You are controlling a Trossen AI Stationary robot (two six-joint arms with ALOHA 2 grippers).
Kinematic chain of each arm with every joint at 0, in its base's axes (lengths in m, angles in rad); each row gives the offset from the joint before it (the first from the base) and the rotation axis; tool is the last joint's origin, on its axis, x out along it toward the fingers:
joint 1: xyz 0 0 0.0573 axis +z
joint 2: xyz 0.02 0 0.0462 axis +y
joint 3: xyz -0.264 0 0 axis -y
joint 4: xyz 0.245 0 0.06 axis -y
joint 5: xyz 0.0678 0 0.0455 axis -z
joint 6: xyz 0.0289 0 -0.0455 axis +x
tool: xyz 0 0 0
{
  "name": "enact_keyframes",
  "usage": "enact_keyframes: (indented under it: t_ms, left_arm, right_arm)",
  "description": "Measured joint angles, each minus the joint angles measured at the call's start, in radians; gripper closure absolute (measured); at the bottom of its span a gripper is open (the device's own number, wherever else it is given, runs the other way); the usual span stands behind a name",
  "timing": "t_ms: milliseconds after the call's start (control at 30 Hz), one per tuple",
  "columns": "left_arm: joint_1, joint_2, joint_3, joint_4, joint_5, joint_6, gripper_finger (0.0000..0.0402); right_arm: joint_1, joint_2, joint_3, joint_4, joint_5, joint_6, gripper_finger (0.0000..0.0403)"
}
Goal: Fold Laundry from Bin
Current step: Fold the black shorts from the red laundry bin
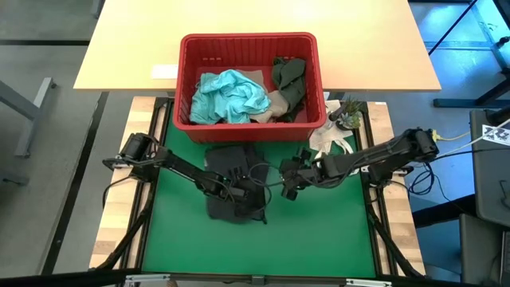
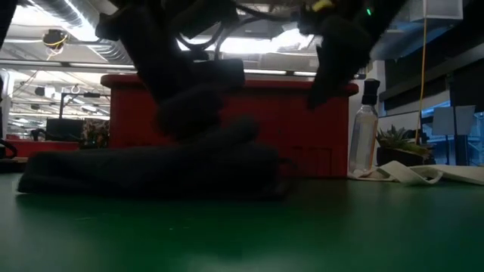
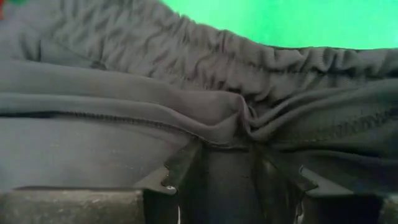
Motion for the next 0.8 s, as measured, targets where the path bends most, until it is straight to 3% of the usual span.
enact_keyframes:
  t_ms: [167, 400, 800]
  left_arm:
    - [-0.016, -0.002, 0.003, -0.085, 0.007, -0.038, 0.0269]
    - [-0.049, -0.004, 0.004, -0.176, 0.013, -0.081, 0.0269]
    - [-0.122, -0.043, 0.001, -0.498, 0.042, -0.245, 0.0269]
  right_arm:
    - [0.000, 0.000, -0.087, 0.114, -0.011, 0.042, 0.0197]
    - [0.000, 0.046, -0.180, 0.417, -0.011, 0.040, 0.0197]
    - [0.000, 0.138, -0.182, 0.485, -0.029, 0.039, 0.0197]
